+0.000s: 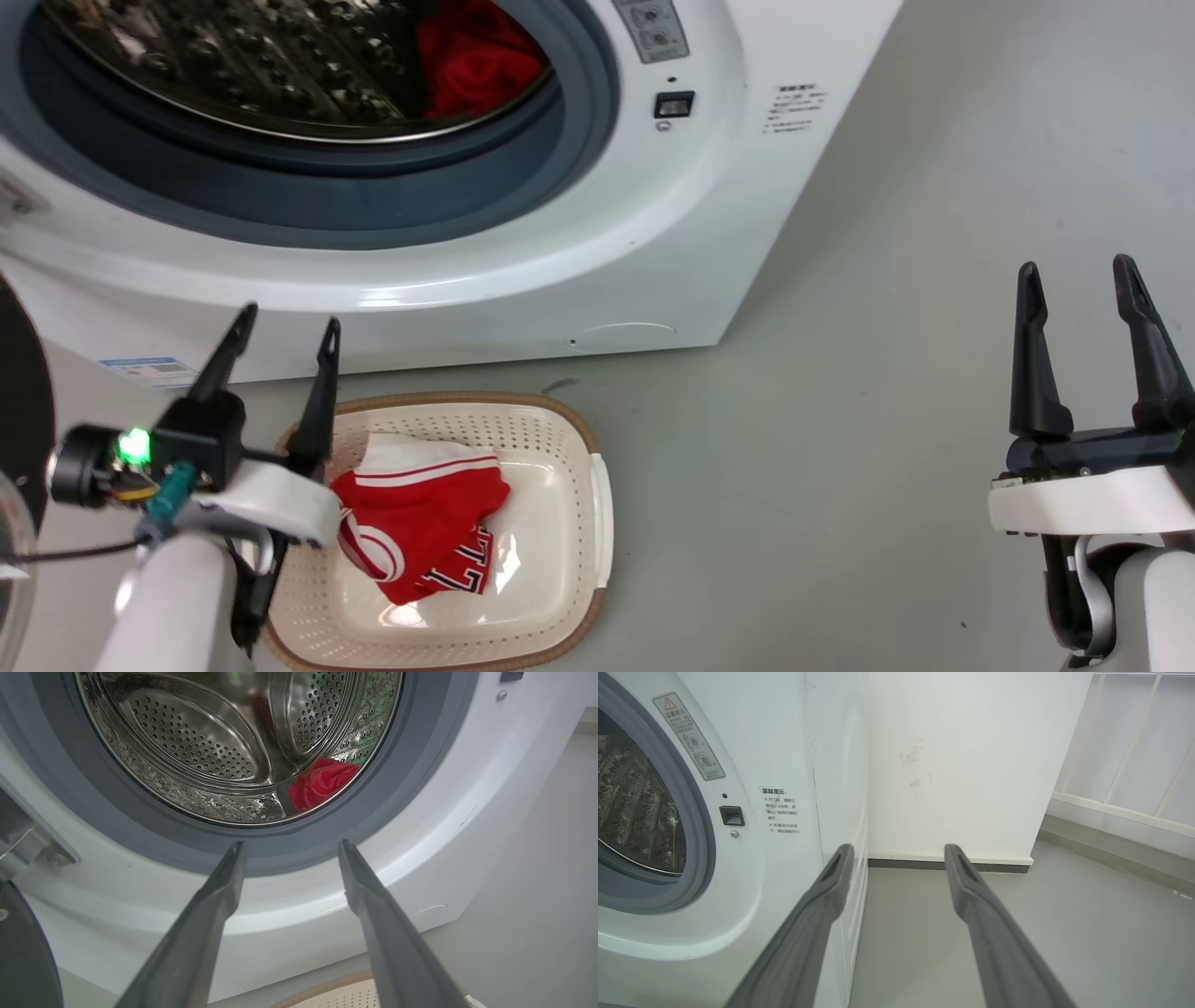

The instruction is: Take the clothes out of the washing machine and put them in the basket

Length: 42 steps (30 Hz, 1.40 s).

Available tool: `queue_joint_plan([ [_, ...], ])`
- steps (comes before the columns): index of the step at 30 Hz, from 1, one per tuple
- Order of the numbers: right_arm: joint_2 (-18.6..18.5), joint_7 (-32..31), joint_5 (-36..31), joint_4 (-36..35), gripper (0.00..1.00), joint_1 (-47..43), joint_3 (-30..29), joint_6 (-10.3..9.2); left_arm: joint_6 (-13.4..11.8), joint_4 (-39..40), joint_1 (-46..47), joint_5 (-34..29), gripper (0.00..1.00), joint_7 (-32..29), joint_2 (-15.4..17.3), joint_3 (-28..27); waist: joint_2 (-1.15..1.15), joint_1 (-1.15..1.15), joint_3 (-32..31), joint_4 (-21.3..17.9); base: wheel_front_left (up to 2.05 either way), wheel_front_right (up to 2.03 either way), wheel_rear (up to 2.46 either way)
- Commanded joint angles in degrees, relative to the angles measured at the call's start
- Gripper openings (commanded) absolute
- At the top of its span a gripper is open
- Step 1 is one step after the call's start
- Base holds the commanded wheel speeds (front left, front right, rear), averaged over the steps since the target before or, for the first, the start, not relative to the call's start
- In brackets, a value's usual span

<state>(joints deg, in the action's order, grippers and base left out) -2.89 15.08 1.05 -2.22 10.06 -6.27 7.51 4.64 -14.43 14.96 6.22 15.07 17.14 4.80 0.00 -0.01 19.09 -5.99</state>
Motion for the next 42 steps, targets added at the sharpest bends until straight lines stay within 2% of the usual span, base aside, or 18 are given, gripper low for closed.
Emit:
queue_joint_plan([
  [1,0.0,0.1,0.8,-0.2,1.00,-0.2,0.5,-0.04,0.9,0.7,2.6,0.2,1.00,0.2,1.2,-0.1,0.00,0.01,1.7,-1.9,0.00,0.00,0.00],
  [8,0.0,0.1,3.0,-0.5,1.00,1.3,1.1,-0.04,2.4,-0.8,10.0,1.7,1.00,0.0,5.6,0.7,0.00,0.01,6.5,-6.2,0.00,0.00,0.00],
  [13,0.0,0.1,5.4,-0.9,1.00,2.0,1.6,-0.04,2.7,-2.1,17.8,3.7,1.00,-3.7,9.6,2.6,0.00,0.01,11.7,-10.2,0.00,0.00,0.00],
  [16,0.1,0.1,6.8,-1.1,1.00,2.7,2.3,-0.04,2.8,-3.3,23.8,6.1,1.00,-8.5,12.5,4.2,0.00,0.01,15.0,-12.6,0.00,0.00,0.00],
  [21,0.1,0.1,9.4,-1.6,1.00,3.5,3.8,-0.05,2.8,-4.5,36.0,10.1,1.00,-17.2,19.0,10.6,0.00,0.01,20.4,-16.0,0.00,0.00,0.00],
  [25,0.1,0.1,11.4,-1.9,1.00,4.5,4.2,-0.05,2.8,-7.6,47.5,14.1,1.00,-25.2,21.9,15.5,0.00,0.01,24.3,-17.7,0.00,0.00,0.00],
  [33,0.1,0.1,14.4,-2.4,1.00,5.4,7.4,-0.05,2.8,-17.4,68.8,17.4,1.00,-40.9,24.5,23.6,0.00,0.01,29.8,-21.2,0.00,0.00,0.00],
  [36,0.1,0.1,15.1,-2.7,1.00,4.6,7.1,-0.04,2.8,-20.8,74.2,19.3,1.00,-47.2,24.0,26.8,0.00,0.01,30.7,-21.5,0.00,0.00,0.00],
  [42,0.1,0.1,15.5,-3.7,1.00,3.3,7.2,-0.04,2.8,-27.7,81.8,19.9,1.00,-53.8,22.5,31.7,0.00,0.01,32.1,-21.4,0.00,0.00,0.00],
])
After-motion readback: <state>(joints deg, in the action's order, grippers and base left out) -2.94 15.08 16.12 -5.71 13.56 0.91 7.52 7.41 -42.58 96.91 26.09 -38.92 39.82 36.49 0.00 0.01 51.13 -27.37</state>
